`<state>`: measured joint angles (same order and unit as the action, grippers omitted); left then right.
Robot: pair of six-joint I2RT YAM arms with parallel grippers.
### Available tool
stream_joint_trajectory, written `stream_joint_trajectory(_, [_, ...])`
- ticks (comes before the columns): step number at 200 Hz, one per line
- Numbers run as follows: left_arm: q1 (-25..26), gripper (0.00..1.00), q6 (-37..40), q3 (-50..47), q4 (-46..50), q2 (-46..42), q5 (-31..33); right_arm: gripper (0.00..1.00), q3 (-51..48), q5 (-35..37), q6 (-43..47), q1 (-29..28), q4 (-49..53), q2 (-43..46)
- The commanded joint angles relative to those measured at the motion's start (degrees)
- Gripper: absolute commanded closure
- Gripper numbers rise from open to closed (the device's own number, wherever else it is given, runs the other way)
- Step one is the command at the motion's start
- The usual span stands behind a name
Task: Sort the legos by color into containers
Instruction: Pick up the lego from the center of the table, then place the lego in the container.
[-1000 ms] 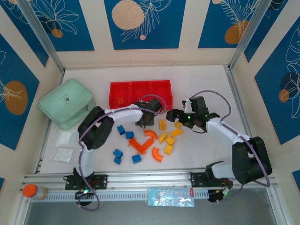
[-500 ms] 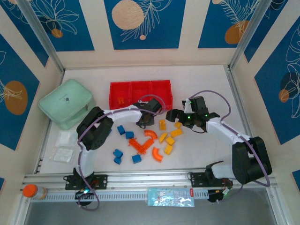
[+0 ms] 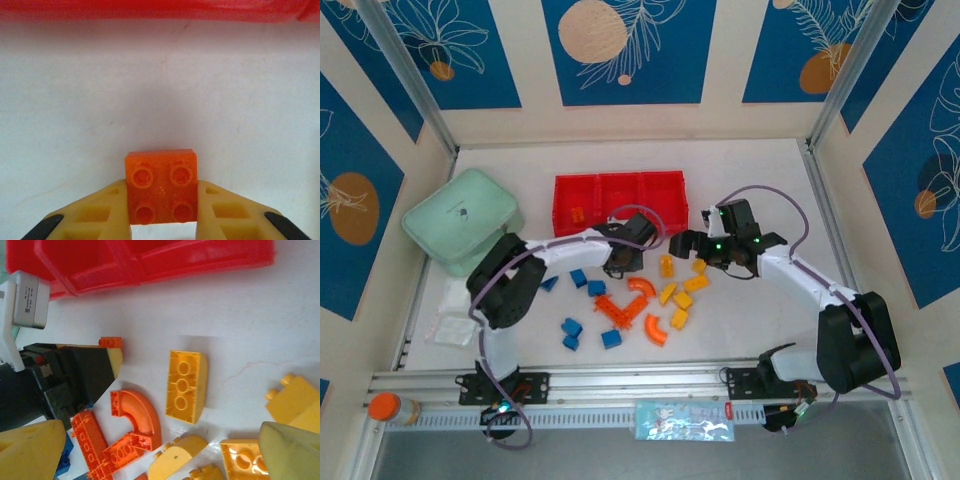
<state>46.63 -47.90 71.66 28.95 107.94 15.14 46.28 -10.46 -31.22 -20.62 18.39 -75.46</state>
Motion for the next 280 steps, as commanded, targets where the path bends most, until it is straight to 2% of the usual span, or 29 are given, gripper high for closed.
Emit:
stream_joint_trajectory(1, [-0.88, 0.73, 2.3, -2.75, -0.01, -7.42, -1.01, 0.01, 3.52, 0.17, 1.69, -2.54, 3.39, -1.26])
stream_joint_trajectory(32, [-3.8, 0.74, 5.05, -5.08, 1.01, -14.1, -1.77, 0.01, 6.57, 1.1, -0.24, -6.83, 2.88, -3.44])
stream_joint_trajectory(61, [-9.34, 0.75, 10.63, -2.7, 2.41, -15.72, -2.11, 0.01, 7.5, 2.71, -2.64, -9.32, -0.33, -4.84])
stream_joint_trajectory(92, [-14.78, 0.75, 16.34, 3.72, 3.58, -10.45, -3.31, 0.01, 8.08, 3.99, -3.98, -9.79, -2.65, -6.07])
stream_joint_trajectory(112, [-18.15, 0.76, 17.2, 9.14, 6.43, -5.5, -2.82, 0.01, 8.93, 4.83, -3.86, -9.79, -2.66, -6.79])
stream_joint_trajectory(144, [-22.1, 0.75, 19.0, 13.31, 3.77, -0.76, -3.26, 0.01, 9.98, 4.88, -3.68, -9.78, -3.09, -7.49])
stream_joint_trajectory(164, [-23.72, 0.74, 20.13, 18.87, 6.07, 4.49, -2.76, 0.01, 10.53, 4.92, -3.5, -9.79, -3.1, -8.04])
stream_joint_trajectory(192, [-25.2, 0.7, 21.04, 25.65, 9.04, 10.26, -1.24, 0.01, 11.52, 4.75, -3.46, -9.66, -2.94, -8.52])
stream_joint_trajectory(206, [-25.53, 0.57, 21.69, 27.2, 8.98, 11.14, -1.34, 0.01, 12.06, 4.81, -3.16, -9.61, -2.5, -8.52])
stream_joint_trajectory(232, [-25.67, 0.47, 22.55, 28.93, 9.9, 11.25, -0.46, 0.01, 12.47, 4.75, -2.66, -9.27, -1.62, -7.91])
stream_joint_trajectory(253, [-25.66, 0.45, 22.63, 28.5, 10.27, 9.47, -2.02, 0.01, 12.1, 4.66, -2.22, -8.92, -1.02, -6.94])
stream_joint_trajectory(280, [-25.4, 0.44, 21.93, 23.51, 7.73, 4.28, -7.31, 0.01, 11.48, 4.48, -1.27, -8.3, 0.57, -5.82])
